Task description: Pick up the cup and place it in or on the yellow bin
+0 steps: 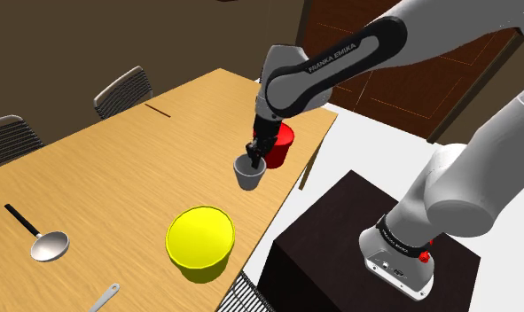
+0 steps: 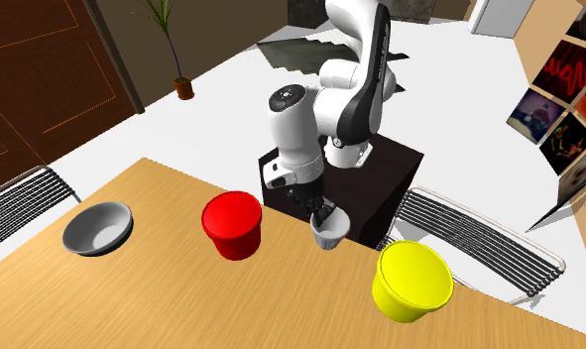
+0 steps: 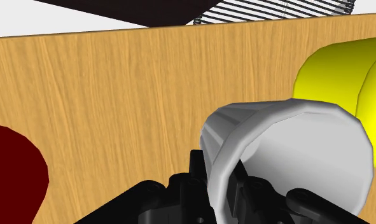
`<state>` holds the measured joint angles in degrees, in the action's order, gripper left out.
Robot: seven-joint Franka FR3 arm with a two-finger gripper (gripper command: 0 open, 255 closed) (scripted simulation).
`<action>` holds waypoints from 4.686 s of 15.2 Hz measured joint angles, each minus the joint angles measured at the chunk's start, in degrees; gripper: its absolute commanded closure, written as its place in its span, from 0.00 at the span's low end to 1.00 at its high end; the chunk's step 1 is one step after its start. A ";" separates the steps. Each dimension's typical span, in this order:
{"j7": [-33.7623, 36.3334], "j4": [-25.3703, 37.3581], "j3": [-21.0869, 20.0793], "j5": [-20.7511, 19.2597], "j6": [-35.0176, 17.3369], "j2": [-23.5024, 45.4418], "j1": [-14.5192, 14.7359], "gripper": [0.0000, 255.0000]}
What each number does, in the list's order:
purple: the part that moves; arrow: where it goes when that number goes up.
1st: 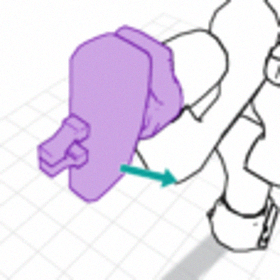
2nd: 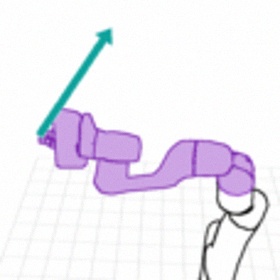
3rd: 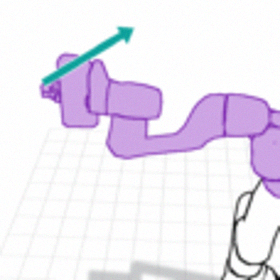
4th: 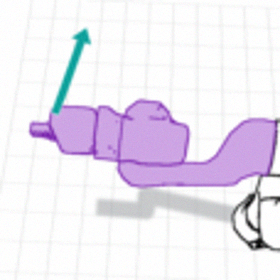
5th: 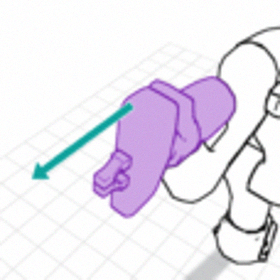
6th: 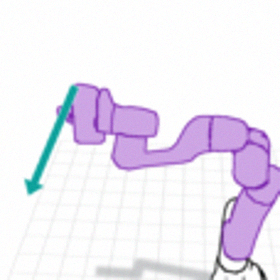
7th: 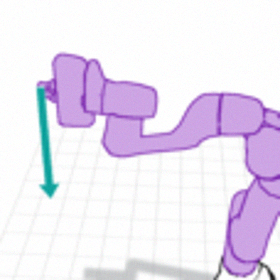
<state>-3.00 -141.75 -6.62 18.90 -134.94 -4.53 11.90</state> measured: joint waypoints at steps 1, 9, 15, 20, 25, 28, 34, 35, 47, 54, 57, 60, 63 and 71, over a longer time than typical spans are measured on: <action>0.23 0.15 0.04 -0.18 0.86 -0.71 -0.05 1.00; 2.04 2.79 0.24 -1.44 7.30 -4.66 -0.35 1.00; 3.20 5.16 0.43 -2.20 12.10 -7.16 -0.56 1.00; 5.34 6.74 -0.44 -2.26 14.82 -8.72 0.05 1.00; 12.39 8.70 -4.89 -1.19 14.56 -8.21 3.17 1.00; 16.54 10.14 -7.54 -0.85 13.76 -6.97 4.93 1.00; 25.93 15.67 -12.85 -1.58 13.45 -3.25 8.30 1.00; 27.20 16.86 -13.47 -1.94 13.51 -2.38 8.66 1.00; 27.85 12.68 -15.00 -2.05 4.76 2.01 9.66 1.00; 27.37 10.32 -15.34 -2.21 -0.60 5.12 9.94 1.00; 27.25 10.12 -15.32 -2.22 -1.08 5.39 9.93 1.00; 27.24 10.09 -15.32 -2.22 -1.13 5.41 9.93 1.00; 27.24 10.09 -15.32 -2.22 -1.14 5.41 9.93 0.00; 26.83 11.90 -14.62 -1.75 4.47 1.59 9.26 0.00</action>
<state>23.83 -129.85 -21.24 17.15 -130.47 -2.94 21.15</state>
